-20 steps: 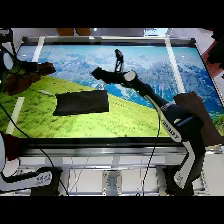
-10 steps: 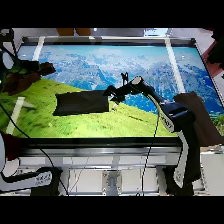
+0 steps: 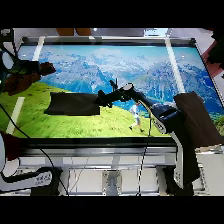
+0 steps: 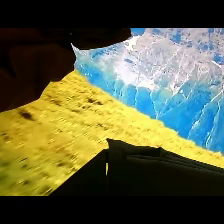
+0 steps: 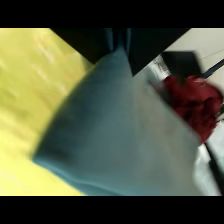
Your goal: Fold the shirts.
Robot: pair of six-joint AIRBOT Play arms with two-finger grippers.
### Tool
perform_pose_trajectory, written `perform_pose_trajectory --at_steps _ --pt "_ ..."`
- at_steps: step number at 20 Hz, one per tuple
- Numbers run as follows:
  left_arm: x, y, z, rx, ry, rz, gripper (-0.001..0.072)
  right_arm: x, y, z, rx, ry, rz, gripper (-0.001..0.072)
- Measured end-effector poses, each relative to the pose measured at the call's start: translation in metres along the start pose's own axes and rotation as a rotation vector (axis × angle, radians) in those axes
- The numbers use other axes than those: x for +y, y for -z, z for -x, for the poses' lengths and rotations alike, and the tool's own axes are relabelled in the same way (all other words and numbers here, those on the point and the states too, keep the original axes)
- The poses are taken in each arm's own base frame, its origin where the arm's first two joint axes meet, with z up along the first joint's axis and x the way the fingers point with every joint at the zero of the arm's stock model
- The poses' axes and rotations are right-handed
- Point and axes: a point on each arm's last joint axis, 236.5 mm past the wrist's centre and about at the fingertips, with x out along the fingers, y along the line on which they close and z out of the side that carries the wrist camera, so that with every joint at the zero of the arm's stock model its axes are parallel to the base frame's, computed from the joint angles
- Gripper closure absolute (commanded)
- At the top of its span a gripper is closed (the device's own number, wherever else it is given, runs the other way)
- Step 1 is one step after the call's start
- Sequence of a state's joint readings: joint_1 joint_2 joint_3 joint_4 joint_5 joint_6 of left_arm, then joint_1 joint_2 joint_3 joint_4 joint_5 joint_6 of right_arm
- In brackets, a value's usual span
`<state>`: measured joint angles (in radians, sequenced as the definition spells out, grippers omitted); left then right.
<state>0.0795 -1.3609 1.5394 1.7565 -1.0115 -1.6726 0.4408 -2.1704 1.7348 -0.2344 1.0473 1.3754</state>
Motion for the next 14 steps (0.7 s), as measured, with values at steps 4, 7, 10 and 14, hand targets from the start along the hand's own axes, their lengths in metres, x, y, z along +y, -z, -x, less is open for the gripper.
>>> perform_pose_trajectory --at_steps 4,7,10,14 --pt "0.0 0.001 0.0 0.003 0.001 -0.003 0.0693 0.044 -0.038 0.047 -0.107 -0.141 0.072 0.0684" --pt "0.0 0.001 0.0 0.004 0.002 -0.003 0.0693 0.052 -0.068 0.126 -0.195 -0.073 0.137 0.0684" --pt "-0.001 0.001 0.0 0.004 0.004 -0.002 0.0693 0.039 -0.081 0.236 -0.295 0.12 0.158 0.0684" --pt "-0.002 0.001 0.0 0.004 0.007 0.0 0.0693 0.026 -0.06 0.416 -0.503 0.363 0.114 0.0684"
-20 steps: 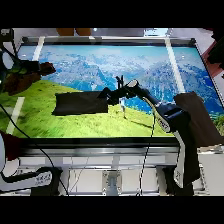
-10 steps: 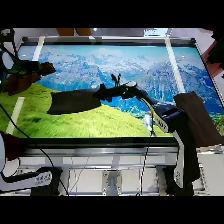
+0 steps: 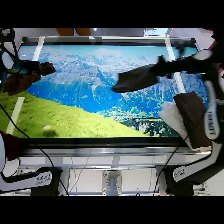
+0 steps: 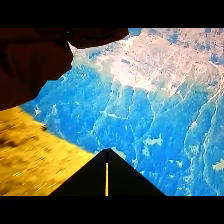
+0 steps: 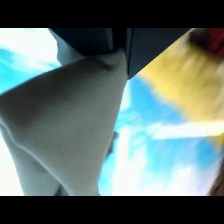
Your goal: Fold the shirts.
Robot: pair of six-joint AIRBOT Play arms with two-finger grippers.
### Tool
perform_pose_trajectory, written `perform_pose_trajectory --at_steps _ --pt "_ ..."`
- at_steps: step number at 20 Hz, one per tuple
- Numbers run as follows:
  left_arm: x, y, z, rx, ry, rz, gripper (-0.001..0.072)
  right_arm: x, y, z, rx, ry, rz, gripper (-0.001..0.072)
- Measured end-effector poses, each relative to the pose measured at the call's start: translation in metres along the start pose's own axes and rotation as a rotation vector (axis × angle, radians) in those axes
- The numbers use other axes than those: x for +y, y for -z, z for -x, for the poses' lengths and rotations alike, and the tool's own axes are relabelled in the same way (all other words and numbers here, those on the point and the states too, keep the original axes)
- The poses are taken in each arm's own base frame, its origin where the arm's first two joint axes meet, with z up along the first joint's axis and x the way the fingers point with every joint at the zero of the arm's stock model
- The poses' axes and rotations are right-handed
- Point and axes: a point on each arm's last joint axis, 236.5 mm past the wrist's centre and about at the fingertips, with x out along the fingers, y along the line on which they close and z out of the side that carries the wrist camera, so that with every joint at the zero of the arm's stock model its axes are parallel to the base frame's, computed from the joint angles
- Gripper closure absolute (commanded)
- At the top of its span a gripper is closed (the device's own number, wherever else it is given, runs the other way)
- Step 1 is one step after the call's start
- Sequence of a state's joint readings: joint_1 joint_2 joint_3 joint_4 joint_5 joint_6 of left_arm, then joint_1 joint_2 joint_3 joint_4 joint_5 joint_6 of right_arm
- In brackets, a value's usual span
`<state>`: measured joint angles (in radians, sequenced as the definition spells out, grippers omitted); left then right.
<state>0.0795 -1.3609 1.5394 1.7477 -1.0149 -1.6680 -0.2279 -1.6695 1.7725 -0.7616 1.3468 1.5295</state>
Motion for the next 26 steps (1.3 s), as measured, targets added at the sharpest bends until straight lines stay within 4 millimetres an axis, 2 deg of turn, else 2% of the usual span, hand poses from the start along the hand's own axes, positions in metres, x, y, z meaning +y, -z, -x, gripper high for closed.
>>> perform_pose_trajectory --at_steps 2,3,5,7,9,12,16,18,21,22,23,24,25,26 --pt "-0.001 0.0 0.0 0.001 0.005 0.003 0.0693 -0.031 -0.009 0.083 -0.101 0.103 -0.038 0.0684" --pt "-0.002 0.0 0.0 0.001 0.01 0.006 0.0693 -0.047 -0.007 0.12 -0.14 0.16 -0.061 0.0685" --pt "-0.007 0.001 0.0 0.003 0.03 0.019 0.0693 -0.073 0.01 0.192 -0.209 0.269 -0.119 0.0685" --pt "-0.013 0.001 0.0 0.005 0.056 0.035 0.0693 -0.091 0.035 0.241 -0.238 0.353 -0.18 0.0685" --pt "-0.02 0.001 0.001 0.005 0.084 0.051 0.0693 -0.1 0.063 0.272 -0.233 0.42 -0.22 0.0685" --pt "-0.032 0.001 0.002 0.008 0.12 0.058 0.0693 -0.116 0.091 0.29 -0.204 0.502 -0.268 0.0686" --pt "-0.045 0.003 0.004 0.017 0.153 0.046 0.0693 -0.134 0.117 0.291 -0.136 0.585 -0.318 0.0686" --pt "-0.048 0.004 0.005 0.02 0.163 0.044 0.0693 -0.148 0.131 0.289 -0.09 0.638 -0.336 0.0686" --pt "-0.052 0.005 0.005 0.024 0.176 0.046 0.0693 -0.168 0.157 0.277 0.02 0.688 -0.371 0.0681" --pt "-0.053 0.005 0.006 0.026 0.177 0.046 0.0693 -0.179 0.168 0.274 0.065 0.723 -0.39 0.0656" --pt "-0.053 0.006 0.006 0.03 0.178 0.046 0.0693 -0.189 0.179 0.274 0.106 0.763 -0.411 0.054" --pt "-0.053 0.007 0.006 0.031 0.179 0.047 0.0693 -0.197 0.189 0.276 0.141 0.799 -0.429 0.0343" --pt "-0.053 0.007 0.006 0.032 0.18 0.047 0.0693 -0.201 0.197 0.278 0.17 0.827 -0.444 0.0249" --pt "-0.054 0.007 0.006 0.035 0.182 0.048 0.0693 -0.205 0.2 0.282 0.177 0.855 -0.453 0.0249"
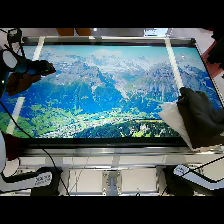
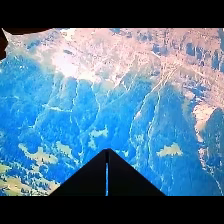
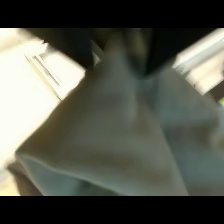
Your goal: Fold the shirts.
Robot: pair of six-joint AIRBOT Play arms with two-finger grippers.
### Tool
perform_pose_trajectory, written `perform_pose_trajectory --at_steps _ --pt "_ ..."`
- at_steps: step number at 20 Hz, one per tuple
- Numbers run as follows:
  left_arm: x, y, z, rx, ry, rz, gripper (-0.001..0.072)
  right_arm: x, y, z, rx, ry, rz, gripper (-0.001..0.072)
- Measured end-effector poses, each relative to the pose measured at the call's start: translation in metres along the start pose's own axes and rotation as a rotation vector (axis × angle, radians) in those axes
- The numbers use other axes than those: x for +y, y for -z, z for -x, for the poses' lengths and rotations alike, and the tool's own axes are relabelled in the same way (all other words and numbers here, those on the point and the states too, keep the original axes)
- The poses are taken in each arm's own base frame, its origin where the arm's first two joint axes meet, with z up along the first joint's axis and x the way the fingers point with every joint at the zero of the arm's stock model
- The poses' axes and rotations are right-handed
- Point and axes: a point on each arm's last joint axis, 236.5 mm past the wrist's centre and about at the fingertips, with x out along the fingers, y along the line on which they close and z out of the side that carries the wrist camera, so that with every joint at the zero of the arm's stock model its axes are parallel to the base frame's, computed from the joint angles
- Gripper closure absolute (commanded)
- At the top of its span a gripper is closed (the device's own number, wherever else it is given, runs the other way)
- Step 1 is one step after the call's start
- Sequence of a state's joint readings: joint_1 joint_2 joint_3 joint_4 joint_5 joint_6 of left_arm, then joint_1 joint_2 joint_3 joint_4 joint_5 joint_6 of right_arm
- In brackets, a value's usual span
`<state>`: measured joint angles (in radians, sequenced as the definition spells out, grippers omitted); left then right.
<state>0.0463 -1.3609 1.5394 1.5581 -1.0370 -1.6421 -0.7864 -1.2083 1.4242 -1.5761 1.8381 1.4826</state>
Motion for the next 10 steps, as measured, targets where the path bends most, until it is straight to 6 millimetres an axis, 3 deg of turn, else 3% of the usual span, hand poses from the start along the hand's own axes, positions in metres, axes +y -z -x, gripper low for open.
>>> perform_pose_trajectory --at_steps 3,5,8,10 --pt "0.0 0.0 0.0 0.001 0.001 0.0 0.0693 0.002 -0.011 0.014 -0.064 -0.001 -0.022 0.0251" --pt "-0.001 0.0 0.0 0.001 0.005 0.002 0.0693 0.035 -0.033 0.033 -0.18 -0.137 0.006 0.0266" --pt "-0.007 0.0 0.0 -0.002 0.032 0.018 0.0694 0.148 -0.065 0.083 -0.402 -0.538 0.203 0.0266" --pt "-0.018 -0.002 0.0 -0.008 0.076 0.044 0.0693 0.226 -0.065 0.113 -0.519 -0.73 0.376 0.0266"
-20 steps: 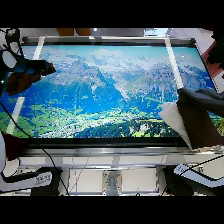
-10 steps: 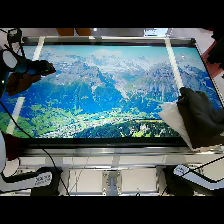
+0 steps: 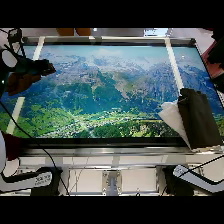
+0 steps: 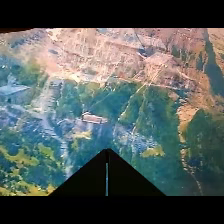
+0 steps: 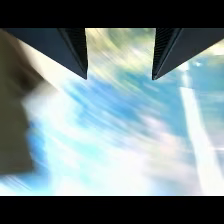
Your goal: Fold the shirts.
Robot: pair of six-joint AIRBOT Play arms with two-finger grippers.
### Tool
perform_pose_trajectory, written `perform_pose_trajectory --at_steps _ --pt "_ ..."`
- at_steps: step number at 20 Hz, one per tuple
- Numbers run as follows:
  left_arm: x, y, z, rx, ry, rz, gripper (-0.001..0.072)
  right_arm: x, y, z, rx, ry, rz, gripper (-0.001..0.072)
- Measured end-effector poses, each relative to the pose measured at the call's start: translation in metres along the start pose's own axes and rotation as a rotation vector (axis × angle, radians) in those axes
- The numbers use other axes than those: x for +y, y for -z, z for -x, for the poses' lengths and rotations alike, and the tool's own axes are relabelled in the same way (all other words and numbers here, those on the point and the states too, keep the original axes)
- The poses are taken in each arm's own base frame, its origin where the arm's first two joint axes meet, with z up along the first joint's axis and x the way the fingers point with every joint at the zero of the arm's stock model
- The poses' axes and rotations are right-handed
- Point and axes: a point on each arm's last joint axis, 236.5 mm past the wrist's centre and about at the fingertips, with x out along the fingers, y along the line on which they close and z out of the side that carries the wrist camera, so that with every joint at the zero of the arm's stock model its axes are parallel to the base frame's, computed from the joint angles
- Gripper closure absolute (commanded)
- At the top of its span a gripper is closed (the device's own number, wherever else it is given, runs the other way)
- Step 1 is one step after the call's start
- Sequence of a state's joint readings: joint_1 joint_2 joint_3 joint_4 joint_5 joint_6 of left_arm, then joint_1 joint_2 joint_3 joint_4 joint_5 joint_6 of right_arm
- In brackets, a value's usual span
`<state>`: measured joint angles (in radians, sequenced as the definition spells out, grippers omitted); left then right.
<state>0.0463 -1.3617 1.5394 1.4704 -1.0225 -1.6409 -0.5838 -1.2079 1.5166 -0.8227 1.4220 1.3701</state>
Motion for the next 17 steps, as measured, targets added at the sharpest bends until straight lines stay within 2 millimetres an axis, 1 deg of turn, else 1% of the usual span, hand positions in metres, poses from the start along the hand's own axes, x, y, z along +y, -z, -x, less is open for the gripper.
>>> perform_pose_trajectory --at_steps 1,3,5,7,9,11,14,17 --pt "-0.007 0.0 -0.001 0.0 0.028 0.013 0.0693 0.031 -0.005 -0.022 -0.028 -0.066 0.074 0.0265" --pt "-0.022 0.002 -0.003 0.008 0.09 0.029 0.0693 0.077 0.001 -0.068 -0.048 -0.128 0.192 0.0266" --pt "-0.039 0.006 -0.007 0.026 0.151 0.033 0.0691 0.112 0.015 -0.119 -0.063 -0.146 0.293 0.0265" --pt "-0.055 0.012 -0.009 0.05 0.202 0.027 0.0691 0.137 0.028 -0.162 -0.08 -0.156 0.355 0.0266" --pt "-0.069 0.019 -0.011 0.076 0.238 0.004 0.0692 0.149 0.033 -0.193 -0.113 -0.15 0.39 0.0266" --pt "-0.081 0.025 -0.01 0.091 0.264 -0.021 0.0691 0.151 0.039 -0.214 -0.125 -0.13 0.428 0.0266" --pt "-0.09 0.028 -0.01 0.1 0.282 -0.041 0.0692 0.147 0.044 -0.229 -0.131 -0.092 0.494 0.0265" --pt "-0.093 0.03 -0.01 0.105 0.291 -0.051 0.0692 0.146 0.045 -0.234 -0.137 -0.076 0.526 0.0266"
